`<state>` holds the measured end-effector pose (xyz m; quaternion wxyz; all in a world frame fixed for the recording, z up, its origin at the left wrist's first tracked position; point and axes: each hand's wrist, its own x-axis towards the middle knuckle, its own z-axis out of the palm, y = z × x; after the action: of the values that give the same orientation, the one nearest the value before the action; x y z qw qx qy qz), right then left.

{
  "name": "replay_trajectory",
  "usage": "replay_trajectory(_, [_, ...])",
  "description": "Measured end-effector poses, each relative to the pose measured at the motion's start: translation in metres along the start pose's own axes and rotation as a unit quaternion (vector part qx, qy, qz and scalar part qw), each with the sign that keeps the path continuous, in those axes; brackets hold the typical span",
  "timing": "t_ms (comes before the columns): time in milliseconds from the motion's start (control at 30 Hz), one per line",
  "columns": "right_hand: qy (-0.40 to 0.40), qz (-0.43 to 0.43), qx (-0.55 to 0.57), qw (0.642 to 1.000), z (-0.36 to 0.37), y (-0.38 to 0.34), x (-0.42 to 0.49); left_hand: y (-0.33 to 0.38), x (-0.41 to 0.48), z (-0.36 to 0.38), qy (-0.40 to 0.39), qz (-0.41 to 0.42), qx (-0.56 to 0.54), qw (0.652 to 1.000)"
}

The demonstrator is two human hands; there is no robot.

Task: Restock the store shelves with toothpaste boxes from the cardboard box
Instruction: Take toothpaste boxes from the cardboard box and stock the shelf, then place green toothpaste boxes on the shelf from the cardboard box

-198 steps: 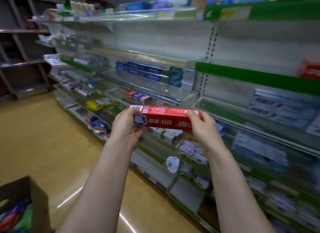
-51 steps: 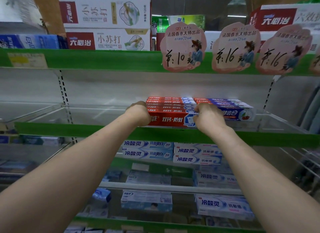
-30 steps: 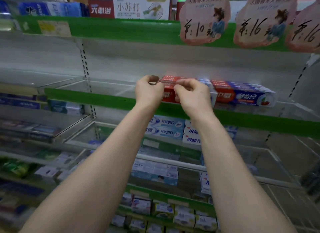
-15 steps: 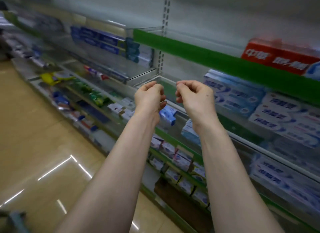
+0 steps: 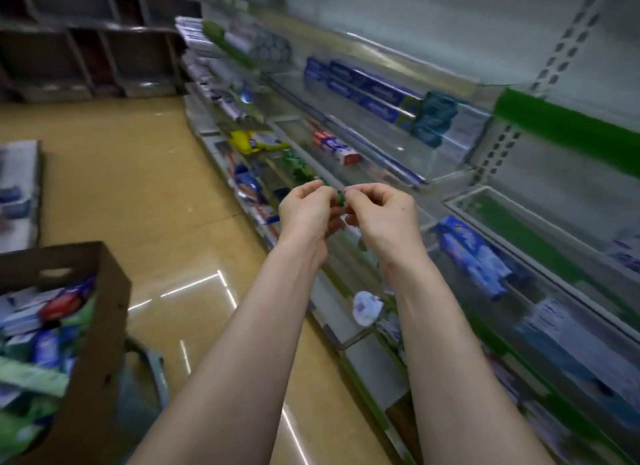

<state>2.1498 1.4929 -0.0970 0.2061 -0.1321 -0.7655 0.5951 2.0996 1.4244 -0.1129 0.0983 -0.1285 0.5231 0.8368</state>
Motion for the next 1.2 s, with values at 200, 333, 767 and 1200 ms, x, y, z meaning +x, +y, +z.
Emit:
replay_trajectory(200, [-0.096,0.002,-0.007,0.995,0.119,-0.002,0.009,0.048,0.049,-0.106,0.098,0.014,-0.006,0.995])
replay_trajectory(333, [-0.172,0.009,-0.011,0.985,0.188,-0.005,0.011,0.069,0.070,-0.168,0.159,0.011,-0.030,0.987])
replay_trajectory(767, [-0.408,0.046,-0.013,0.912,0.366,0.012,0.036,0.097,0.145,-0.315,0.364,0.033,-0.090,0.926])
replay_trajectory(1200, [-0.548,0.063,-0.053,0.833,0.477,0.045,0.092,0.091,0.202,-0.379,0.532,-0.027,-0.175,0.828])
